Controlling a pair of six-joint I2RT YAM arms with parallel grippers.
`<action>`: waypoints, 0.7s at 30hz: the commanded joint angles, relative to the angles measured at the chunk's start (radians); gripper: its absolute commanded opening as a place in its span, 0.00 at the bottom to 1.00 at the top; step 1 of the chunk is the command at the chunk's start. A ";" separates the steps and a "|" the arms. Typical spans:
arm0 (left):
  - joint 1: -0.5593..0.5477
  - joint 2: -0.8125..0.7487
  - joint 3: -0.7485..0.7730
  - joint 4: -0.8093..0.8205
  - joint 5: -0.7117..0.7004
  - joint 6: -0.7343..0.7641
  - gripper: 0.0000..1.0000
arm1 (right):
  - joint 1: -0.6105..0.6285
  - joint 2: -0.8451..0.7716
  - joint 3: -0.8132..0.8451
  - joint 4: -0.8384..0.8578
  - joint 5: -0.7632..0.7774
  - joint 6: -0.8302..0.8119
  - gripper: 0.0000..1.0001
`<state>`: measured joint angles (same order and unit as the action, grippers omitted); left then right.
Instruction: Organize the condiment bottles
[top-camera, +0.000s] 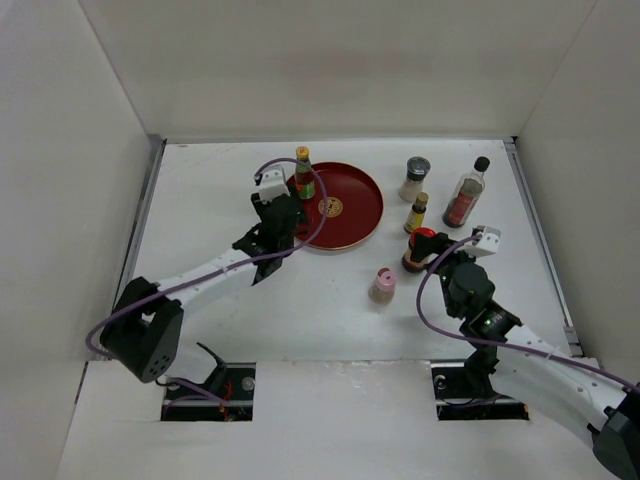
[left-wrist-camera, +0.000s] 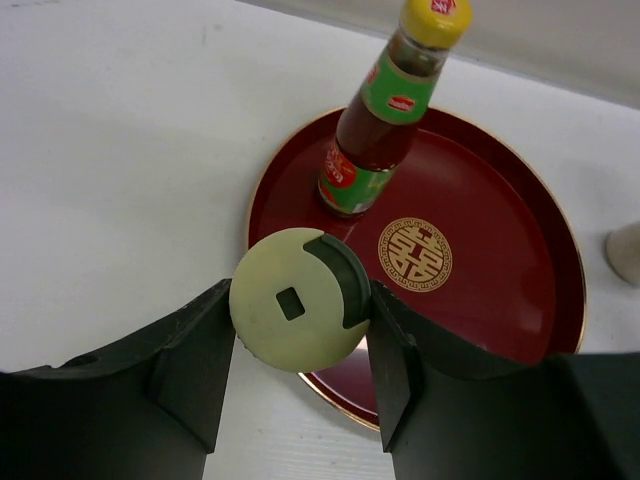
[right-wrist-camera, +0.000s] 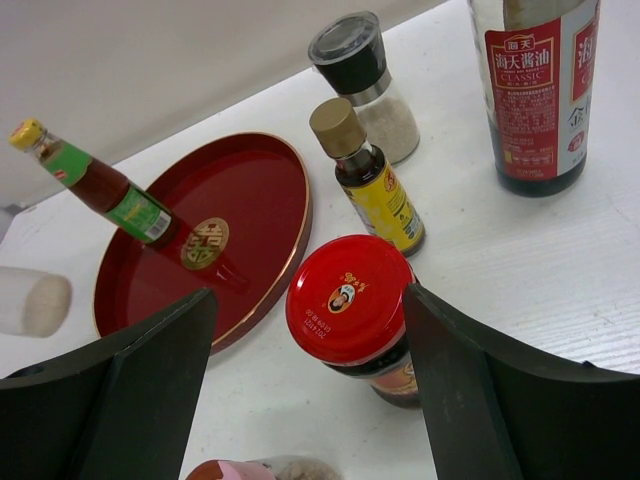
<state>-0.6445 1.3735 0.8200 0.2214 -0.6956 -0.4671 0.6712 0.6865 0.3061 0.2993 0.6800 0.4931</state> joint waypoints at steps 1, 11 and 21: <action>-0.004 0.062 0.080 0.084 0.002 0.036 0.38 | 0.011 -0.022 0.038 0.041 0.006 -0.011 0.81; 0.010 0.297 0.180 0.177 0.059 0.087 0.39 | 0.014 -0.022 0.045 0.038 0.013 -0.031 0.81; 0.010 0.375 0.174 0.176 -0.005 0.091 0.66 | 0.129 -0.073 0.094 0.011 0.015 -0.114 0.46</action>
<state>-0.6350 1.7584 0.9627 0.3485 -0.6670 -0.3847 0.7551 0.6334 0.3321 0.2943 0.6815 0.4290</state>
